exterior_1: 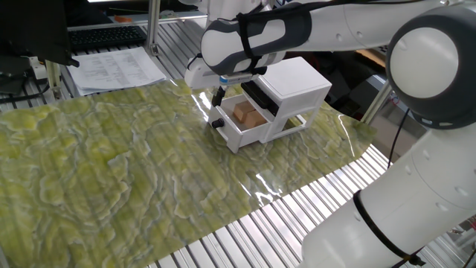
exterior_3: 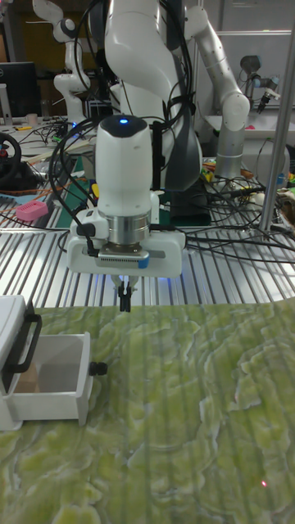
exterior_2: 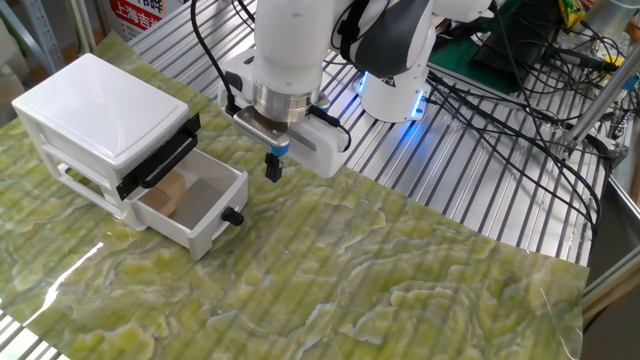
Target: Grasp the handle and close the drawer
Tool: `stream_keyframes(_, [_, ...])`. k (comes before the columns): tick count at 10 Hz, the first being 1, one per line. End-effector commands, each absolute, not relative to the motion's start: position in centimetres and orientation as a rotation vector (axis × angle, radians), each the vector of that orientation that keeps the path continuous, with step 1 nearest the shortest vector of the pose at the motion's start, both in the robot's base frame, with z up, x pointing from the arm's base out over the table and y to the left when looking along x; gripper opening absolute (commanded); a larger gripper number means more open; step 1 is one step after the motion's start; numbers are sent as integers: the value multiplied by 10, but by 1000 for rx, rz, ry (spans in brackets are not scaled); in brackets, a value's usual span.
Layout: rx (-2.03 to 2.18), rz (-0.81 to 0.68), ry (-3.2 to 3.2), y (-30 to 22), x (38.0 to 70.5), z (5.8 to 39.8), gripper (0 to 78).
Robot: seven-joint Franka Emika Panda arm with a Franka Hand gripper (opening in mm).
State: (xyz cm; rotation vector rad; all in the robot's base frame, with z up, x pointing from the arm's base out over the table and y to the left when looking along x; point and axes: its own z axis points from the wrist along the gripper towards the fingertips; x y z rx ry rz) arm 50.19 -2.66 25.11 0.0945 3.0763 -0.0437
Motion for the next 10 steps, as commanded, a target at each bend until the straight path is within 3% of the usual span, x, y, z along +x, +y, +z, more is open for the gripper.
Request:
stream_keyframes(1, [93, -44, 3074, -27, 503, 252, 0])
stream_keyframes(10, [140, -81, 3062, -43, 504, 227, 0])
